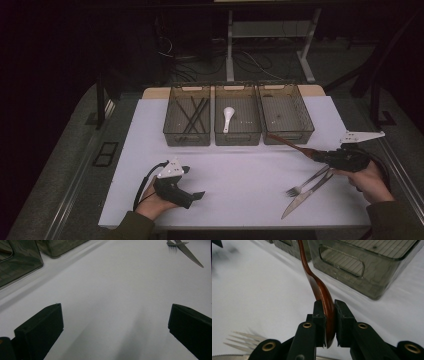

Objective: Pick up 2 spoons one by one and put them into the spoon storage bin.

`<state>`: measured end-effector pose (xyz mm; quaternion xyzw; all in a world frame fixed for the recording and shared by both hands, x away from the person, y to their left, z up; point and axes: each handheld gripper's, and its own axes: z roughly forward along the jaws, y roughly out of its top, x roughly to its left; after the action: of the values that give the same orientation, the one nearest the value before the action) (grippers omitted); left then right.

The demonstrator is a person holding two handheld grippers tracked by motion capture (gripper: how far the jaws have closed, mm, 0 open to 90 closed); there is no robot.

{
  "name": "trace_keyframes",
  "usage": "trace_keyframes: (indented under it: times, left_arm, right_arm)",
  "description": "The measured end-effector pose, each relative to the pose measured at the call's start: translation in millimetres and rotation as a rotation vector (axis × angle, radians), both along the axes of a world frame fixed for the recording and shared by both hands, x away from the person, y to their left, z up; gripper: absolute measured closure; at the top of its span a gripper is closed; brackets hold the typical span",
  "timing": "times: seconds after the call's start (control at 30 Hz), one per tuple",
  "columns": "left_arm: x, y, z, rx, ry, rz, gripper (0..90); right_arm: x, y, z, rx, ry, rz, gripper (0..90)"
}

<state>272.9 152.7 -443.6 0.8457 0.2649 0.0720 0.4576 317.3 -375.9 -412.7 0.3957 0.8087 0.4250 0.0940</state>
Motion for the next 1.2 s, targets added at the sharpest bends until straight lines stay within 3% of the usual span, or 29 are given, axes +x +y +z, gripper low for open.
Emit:
trace_keyframes:
  times: [0.5,1.2]
  left_arm:
    - [0.0,-0.2,0.8,-0.004,-0.005,0.000,0.0]
    - [-0.3,0.1,1.2,-0.006,-0.006,0.003,0.0]
  right_arm:
    - [13.7,19.9,19.8,0.011,-0.030,-0.046,78.9]
    - [39.7,53.0,32.5,0.025,-0.048,-0.065,79.0]
